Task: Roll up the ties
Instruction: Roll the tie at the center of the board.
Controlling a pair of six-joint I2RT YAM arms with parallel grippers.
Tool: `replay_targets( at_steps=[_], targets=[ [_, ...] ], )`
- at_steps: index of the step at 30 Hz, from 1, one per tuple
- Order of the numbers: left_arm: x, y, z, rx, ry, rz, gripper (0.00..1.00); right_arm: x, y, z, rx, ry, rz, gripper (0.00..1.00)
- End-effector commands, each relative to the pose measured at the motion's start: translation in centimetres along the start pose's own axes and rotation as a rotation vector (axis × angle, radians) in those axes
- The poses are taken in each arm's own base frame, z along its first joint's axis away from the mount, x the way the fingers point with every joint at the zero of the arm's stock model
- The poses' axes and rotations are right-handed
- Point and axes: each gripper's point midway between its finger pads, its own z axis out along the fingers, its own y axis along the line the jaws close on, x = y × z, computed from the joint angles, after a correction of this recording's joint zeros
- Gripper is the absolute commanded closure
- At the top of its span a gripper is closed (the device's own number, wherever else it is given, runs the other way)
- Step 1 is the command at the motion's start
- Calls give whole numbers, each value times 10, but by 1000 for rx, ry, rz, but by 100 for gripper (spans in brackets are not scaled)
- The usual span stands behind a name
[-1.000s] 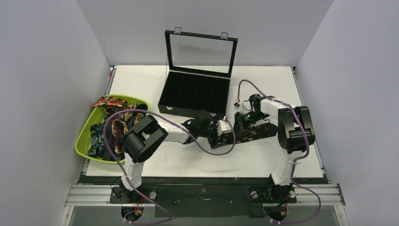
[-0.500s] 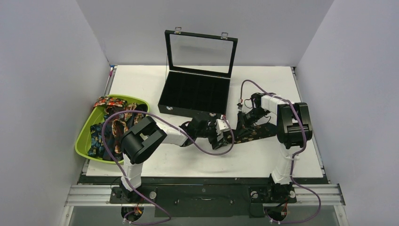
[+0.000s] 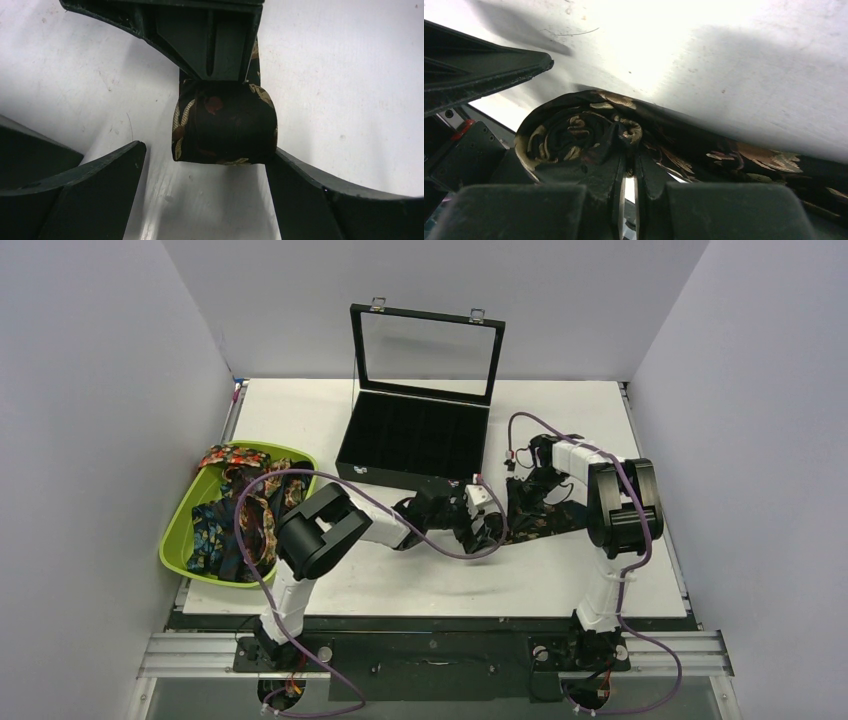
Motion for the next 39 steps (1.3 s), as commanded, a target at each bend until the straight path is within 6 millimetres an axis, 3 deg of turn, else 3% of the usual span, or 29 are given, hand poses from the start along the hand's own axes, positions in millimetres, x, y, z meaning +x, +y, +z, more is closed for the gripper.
replay_targets(
  at_steps=[1,7,13,15,18,21,22,25,27,32,33,35,39],
  targets=[
    [-32,1,17,0,-101,-4,13,-2,-58,11,293,16,-59,100],
    [-29,-2,32,18,-99,33,22,-9,-55,17,280,23,-67,100],
    [-18,-3,43,18,-72,52,42,-12,-47,20,236,15,-88,100],
    [-13,-6,44,23,-62,45,45,-12,-41,22,207,5,-103,100],
    [1,-12,46,33,-21,39,52,-17,-31,24,163,-19,-126,100],
    [26,-5,40,-19,70,33,70,-18,-17,20,92,-37,-146,100],
    [33,0,34,-46,104,33,74,-20,-11,13,67,-58,-164,97],
    [62,-1,11,-65,207,34,84,-16,-4,-7,18,-100,-188,69],
    [76,-2,-4,-73,272,52,86,-12,-1,-24,-10,-123,-201,61],
    [94,0,-22,-109,388,79,87,-2,17,-54,-126,-168,-208,52],
    [96,0,-22,-110,409,79,87,0,26,-55,-174,-173,-206,45],
    [92,3,-20,-121,415,88,87,1,41,-56,-232,-184,-199,39],
    [91,3,-18,-115,430,96,87,-3,52,-48,-259,-185,-191,37]
  ],
)
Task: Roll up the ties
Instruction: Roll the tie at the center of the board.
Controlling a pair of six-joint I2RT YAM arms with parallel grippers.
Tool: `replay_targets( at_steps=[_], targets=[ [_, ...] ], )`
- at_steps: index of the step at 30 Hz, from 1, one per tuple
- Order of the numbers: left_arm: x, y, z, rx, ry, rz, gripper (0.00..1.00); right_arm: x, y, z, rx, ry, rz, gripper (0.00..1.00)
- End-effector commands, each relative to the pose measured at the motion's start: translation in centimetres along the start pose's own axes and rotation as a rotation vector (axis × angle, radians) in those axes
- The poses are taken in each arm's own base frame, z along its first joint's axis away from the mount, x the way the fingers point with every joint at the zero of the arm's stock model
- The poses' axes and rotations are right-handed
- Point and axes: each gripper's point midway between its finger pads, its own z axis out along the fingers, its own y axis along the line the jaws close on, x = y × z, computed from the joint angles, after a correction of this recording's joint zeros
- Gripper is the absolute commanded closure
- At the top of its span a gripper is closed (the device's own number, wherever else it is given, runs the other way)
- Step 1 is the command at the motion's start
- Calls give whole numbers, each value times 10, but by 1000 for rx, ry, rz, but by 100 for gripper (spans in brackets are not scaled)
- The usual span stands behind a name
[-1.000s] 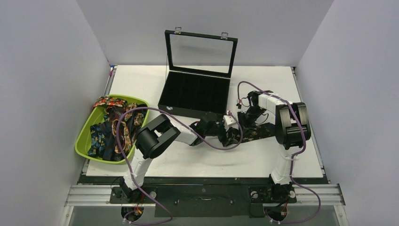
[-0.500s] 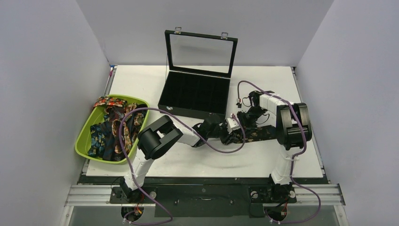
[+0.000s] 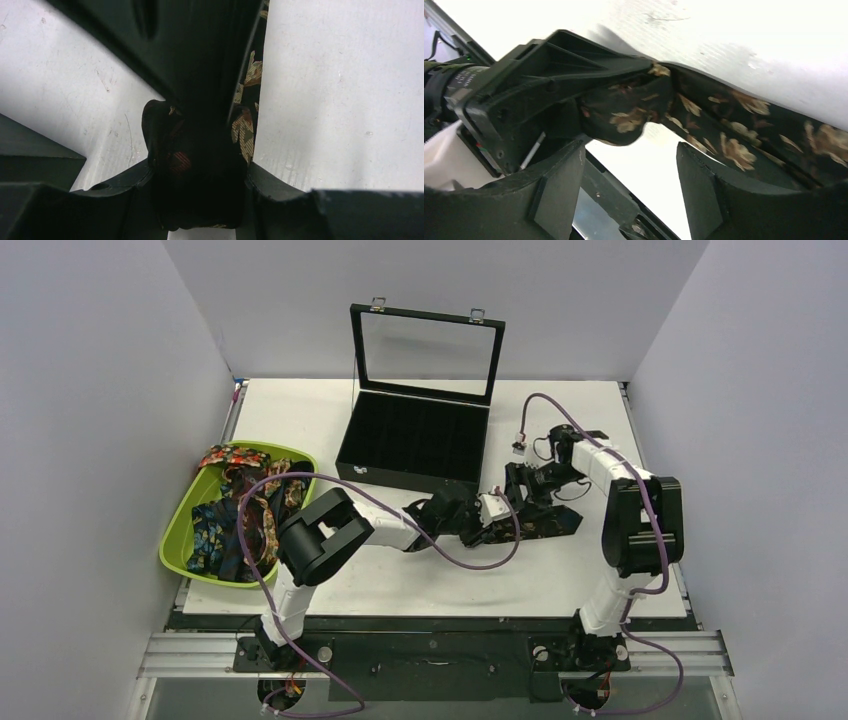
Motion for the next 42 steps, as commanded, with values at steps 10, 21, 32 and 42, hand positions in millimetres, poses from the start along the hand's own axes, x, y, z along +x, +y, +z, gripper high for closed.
replay_targets(
  at_steps=[10,21,32,42],
  targets=[
    [77,-8,-15,18,300,-7,83,-1,-2,35,-13,48,-19,88],
    [19,-2,-21,27,95,29,38,11,-63,26,217,70,74,100],
    [-46,-6,-22,75,-139,63,25,15,-96,16,390,128,116,100],
    [-67,-8,-13,98,-229,106,11,29,-78,39,342,256,7,100]
  ],
)
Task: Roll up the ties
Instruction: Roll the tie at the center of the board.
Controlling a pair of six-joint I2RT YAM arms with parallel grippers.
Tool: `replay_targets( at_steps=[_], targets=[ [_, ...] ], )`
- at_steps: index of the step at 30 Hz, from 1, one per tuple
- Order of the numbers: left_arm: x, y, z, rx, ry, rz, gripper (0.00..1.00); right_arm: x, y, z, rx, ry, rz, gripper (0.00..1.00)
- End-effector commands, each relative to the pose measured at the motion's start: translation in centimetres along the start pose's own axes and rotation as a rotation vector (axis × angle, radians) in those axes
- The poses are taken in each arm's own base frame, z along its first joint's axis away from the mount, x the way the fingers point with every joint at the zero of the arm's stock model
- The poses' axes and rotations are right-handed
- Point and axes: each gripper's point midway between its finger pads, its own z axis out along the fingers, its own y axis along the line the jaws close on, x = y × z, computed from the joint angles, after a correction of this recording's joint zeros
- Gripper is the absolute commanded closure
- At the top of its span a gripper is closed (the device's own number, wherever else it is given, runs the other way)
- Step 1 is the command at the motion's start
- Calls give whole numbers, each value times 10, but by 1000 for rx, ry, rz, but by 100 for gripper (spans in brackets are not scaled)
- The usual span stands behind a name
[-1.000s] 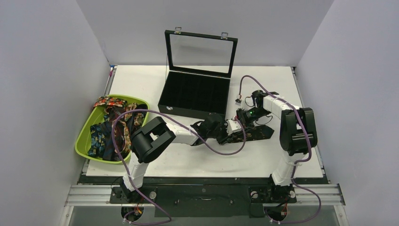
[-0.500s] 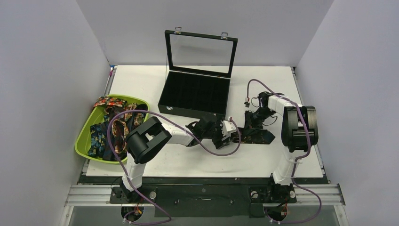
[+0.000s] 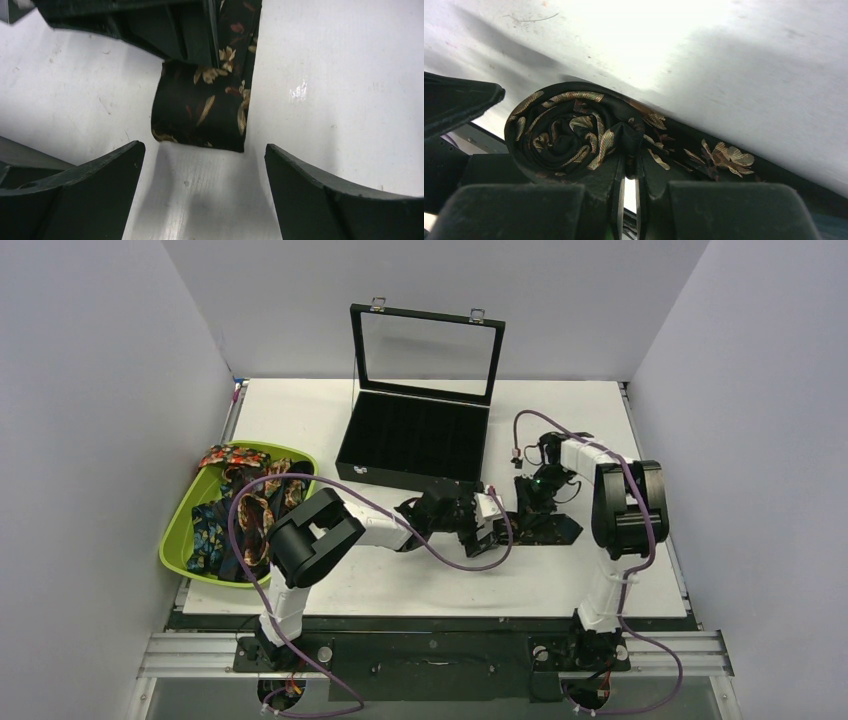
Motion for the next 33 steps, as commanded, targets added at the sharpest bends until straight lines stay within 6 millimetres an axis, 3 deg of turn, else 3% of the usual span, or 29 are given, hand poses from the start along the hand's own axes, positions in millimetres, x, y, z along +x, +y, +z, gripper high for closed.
replay_targets(
  at_steps=[1,5,9,11,14,18,21,25,30,33],
  targets=[
    [-43,4,6,7,-129,61,10,8,-14,26,96,101,-104,100],
    [-39,9,13,-7,-123,59,11,6,2,34,50,123,-154,100],
    [-28,7,20,0,-98,54,19,3,14,37,7,121,-166,100],
    [-18,5,24,8,-73,48,31,3,20,37,-20,116,-174,100],
    [-2,1,26,31,-13,23,58,1,26,31,-54,90,-190,100],
    [25,-8,18,45,80,-7,79,-8,26,10,-78,24,-182,95],
    [37,-15,11,48,128,-17,83,-10,30,-15,-148,-31,-149,74],
    [49,-25,8,63,181,-34,83,-3,52,-42,-246,-108,-154,50],
    [49,-29,10,72,193,-34,80,7,79,-38,-350,-83,-156,41],
    [49,-29,11,75,200,-30,78,8,79,-26,-339,-48,-154,40]
  ],
)
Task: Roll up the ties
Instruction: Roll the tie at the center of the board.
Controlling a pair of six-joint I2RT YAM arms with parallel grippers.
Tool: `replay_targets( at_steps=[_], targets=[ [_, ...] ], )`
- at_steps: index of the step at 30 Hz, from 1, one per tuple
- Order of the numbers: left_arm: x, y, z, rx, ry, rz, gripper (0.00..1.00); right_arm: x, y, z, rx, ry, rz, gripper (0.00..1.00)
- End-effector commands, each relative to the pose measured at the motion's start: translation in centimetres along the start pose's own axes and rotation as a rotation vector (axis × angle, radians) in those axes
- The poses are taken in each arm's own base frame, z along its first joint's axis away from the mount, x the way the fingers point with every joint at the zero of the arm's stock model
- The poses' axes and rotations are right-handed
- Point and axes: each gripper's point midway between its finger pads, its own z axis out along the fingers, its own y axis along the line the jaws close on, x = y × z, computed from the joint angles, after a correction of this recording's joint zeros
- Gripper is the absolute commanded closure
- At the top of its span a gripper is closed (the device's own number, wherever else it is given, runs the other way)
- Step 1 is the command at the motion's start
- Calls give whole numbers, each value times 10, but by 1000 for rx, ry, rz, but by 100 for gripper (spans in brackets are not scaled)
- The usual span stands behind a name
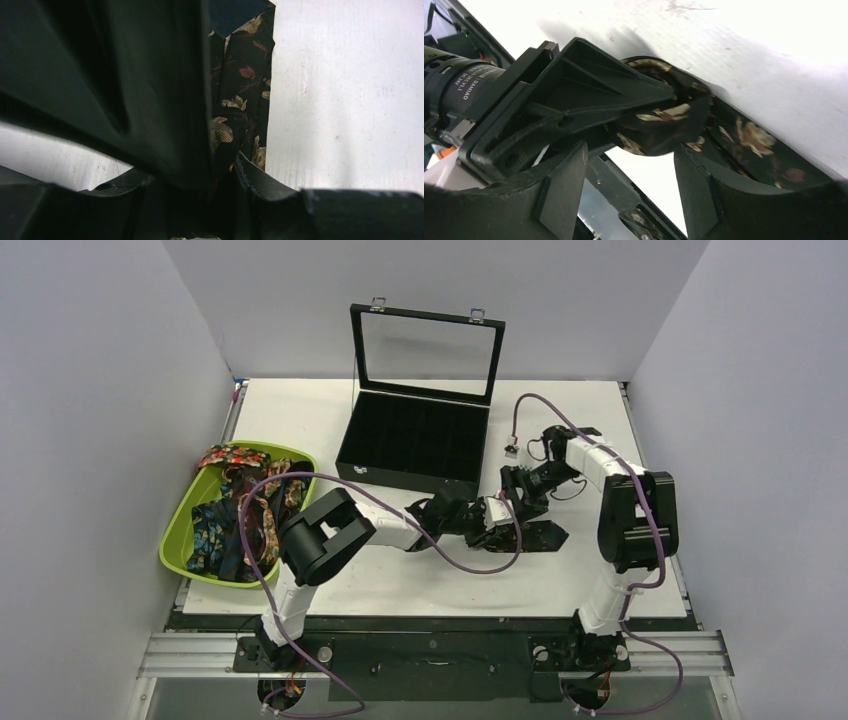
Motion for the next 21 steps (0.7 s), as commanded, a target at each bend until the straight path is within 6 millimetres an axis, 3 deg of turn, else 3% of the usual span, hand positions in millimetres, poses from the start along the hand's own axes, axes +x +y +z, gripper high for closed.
replay_targets(
  at_steps=[1,6,8,9,10,14,15,17,21],
  targets=[
    [42,-21,-7,49,167,-55,78,5,11,17,-39,37,-12,44],
    [41,-20,-8,47,167,-47,76,13,-25,25,103,95,-2,66],
    [38,-20,-7,49,159,-44,74,15,-36,24,147,110,4,82],
    [35,-19,-7,49,151,-42,72,16,-40,24,161,113,6,96],
    [33,-19,-7,49,146,-43,70,17,-45,23,189,121,8,100],
    [21,-16,-5,48,112,-31,59,22,-62,17,260,127,32,100],
    [17,-15,-5,45,103,-27,50,23,-64,15,273,127,39,100],
    [5,-11,-3,38,70,-22,41,26,-72,11,306,129,54,100],
    [-19,-7,-4,31,-15,-11,32,35,-88,4,382,153,72,100]
  ],
)
